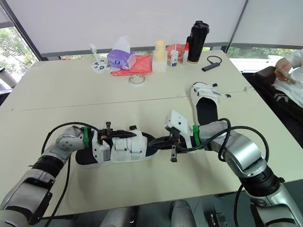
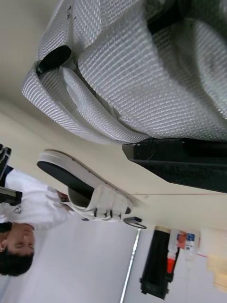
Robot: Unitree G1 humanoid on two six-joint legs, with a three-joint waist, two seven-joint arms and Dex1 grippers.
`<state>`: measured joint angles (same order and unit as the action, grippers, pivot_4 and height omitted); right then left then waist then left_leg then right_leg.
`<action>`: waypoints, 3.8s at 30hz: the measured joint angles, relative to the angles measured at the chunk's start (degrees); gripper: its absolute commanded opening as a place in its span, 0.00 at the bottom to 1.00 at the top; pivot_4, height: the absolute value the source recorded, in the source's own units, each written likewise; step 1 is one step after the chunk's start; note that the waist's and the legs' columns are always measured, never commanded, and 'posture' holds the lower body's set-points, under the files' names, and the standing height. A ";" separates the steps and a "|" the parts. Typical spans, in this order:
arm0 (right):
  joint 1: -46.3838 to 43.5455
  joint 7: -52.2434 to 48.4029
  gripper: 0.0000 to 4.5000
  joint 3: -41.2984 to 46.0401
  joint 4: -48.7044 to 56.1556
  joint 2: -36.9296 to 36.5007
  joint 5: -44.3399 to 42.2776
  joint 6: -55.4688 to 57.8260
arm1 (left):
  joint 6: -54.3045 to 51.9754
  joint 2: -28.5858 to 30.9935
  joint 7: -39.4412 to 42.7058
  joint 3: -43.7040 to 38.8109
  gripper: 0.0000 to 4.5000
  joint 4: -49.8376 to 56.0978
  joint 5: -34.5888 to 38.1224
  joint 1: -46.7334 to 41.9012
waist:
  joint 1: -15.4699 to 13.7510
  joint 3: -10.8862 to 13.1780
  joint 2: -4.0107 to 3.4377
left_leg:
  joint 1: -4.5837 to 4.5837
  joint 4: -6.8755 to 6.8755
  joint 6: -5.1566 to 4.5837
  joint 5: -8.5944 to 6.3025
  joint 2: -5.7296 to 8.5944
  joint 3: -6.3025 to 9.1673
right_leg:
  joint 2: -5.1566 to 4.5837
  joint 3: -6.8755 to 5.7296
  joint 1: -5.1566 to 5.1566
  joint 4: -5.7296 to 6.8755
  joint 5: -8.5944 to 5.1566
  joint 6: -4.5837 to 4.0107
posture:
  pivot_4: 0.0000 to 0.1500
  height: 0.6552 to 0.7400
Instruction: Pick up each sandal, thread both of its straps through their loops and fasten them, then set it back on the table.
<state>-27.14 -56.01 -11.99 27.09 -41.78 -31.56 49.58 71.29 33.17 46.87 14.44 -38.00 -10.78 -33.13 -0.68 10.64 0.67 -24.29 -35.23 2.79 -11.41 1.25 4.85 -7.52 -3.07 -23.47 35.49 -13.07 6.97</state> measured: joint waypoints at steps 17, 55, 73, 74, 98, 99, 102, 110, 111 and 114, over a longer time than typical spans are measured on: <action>-0.15 0.55 0.00 -1.09 -0.41 0.83 0.69 -1.59 | -55.81 -9.61 -25.62 -10.98 0.00 19.13 -12.36 5.49 | -0.32 -0.01 -0.02 | 0.13 -0.07 0.00 0.00 0.04 0.03 | 0.00 0.01 0.15 0.14 -0.05 0.08 | 1.00 1.00; -0.56 3.37 0.00 -2.40 -0.70 2.76 1.61 -2.26 | -91.69 -24.28 -57.40 4.65 0.00 -23.79 -22.34 -30.52 | -0.05 0.13 0.19 | -0.18 -0.45 0.00 -0.01 0.11 0.10 | -0.01 0.00 0.12 0.00 0.00 0.51 | 1.00 1.00; -0.72 8.09 0.00 10.64 -1.41 -4.61 3.73 -3.70 | -91.00 -23.89 -57.11 7.47 0.00 -24.34 -22.41 -30.70 | -0.01 0.13 0.19 | -0.17 -0.43 0.00 -0.02 0.11 0.07 | -0.02 0.00 0.13 -0.02 0.00 0.51 | 1.00 1.00; -0.72 8.23 0.00 10.65 -1.40 -4.62 3.71 -3.66 | -91.00 -23.89 -57.10 7.61 0.00 -24.35 -22.41 -30.71 | -0.02 0.13 0.19 | -0.17 -0.43 0.00 -0.02 0.11 0.07 | -0.03 0.01 0.12 -0.02 0.00 0.51 | 1.00 1.00; -0.15 8.83 0.00 13.30 0.81 -6.76 1.72 -1.60 | -110.98 -18.64 -34.35 9.40 1.00 7.32 -23.11 -20.87 | 0.00 0.10 0.14 | -0.16 -0.43 -0.02 -0.04 0.13 0.04 | -0.06 0.02 0.18 -0.04 0.11 0.33 | 1.00 1.00; -0.23 8.66 0.00 13.19 0.77 -6.82 1.74 -1.66 | -112.80 -17.99 -32.20 9.39 1.00 11.07 -23.10 -19.41 | -0.03 0.10 0.14 | -0.16 -0.44 -0.03 -0.04 0.13 0.05 | -0.06 0.02 0.18 -0.04 0.11 0.33 | 1.00 1.00; -0.46 8.29 0.00 12.91 0.65 -6.98 1.86 -1.89 | -117.77 -15.86 -26.17 9.24 1.00 20.58 -22.75 -15.95 | 0.01 0.10 0.14 | -0.16 -0.46 -0.03 -0.04 0.13 0.05 | -0.06 0.03 0.19 -0.04 0.10 0.33 | 1.00 1.00; -1.11 6.81 0.00 12.66 -0.74 -8.13 2.13 -3.49 | -129.79 -14.28 -3.81 -3.35 1.00 54.87 -1.90 -0.60 | -0.37 0.14 0.12 | -0.22 -0.52 -0.07 -0.07 0.13 0.08 | -0.07 0.05 0.19 -0.08 0.11 0.29 | 1.00 1.00; -1.12 6.52 0.00 12.52 -0.74 -8.14 2.13 -3.87 | -131.65 -14.26 -2.45 -4.52 1.00 56.96 0.86 0.00 | -0.19 0.16 0.15 | -0.22 -0.55 -0.07 -0.07 0.13 0.08 | -0.07 0.06 0.19 -0.09 0.11 0.29 | 1.00 1.00; -1.04 5.97 0.00 12.46 -0.79 -8.45 2.14 -4.32 | -135.59 -12.85 1.71 -11.61 1.00 61.87 9.18 2.33 | 0.45 0.16 0.10 | -0.18 -0.59 -0.10 -0.08 0.07 0.03 | -0.05 0.06 0.19 -0.08 -0.05 0.30 | 1.00 1.00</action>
<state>-28.18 -50.04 0.47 26.30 -50.23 -29.41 45.26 -64.29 20.32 48.58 2.83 23.87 -1.60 -30.80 -0.23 10.81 0.77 -24.47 -35.82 2.70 -11.49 1.33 4.88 -7.57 -3.02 -23.28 35.41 -13.12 7.27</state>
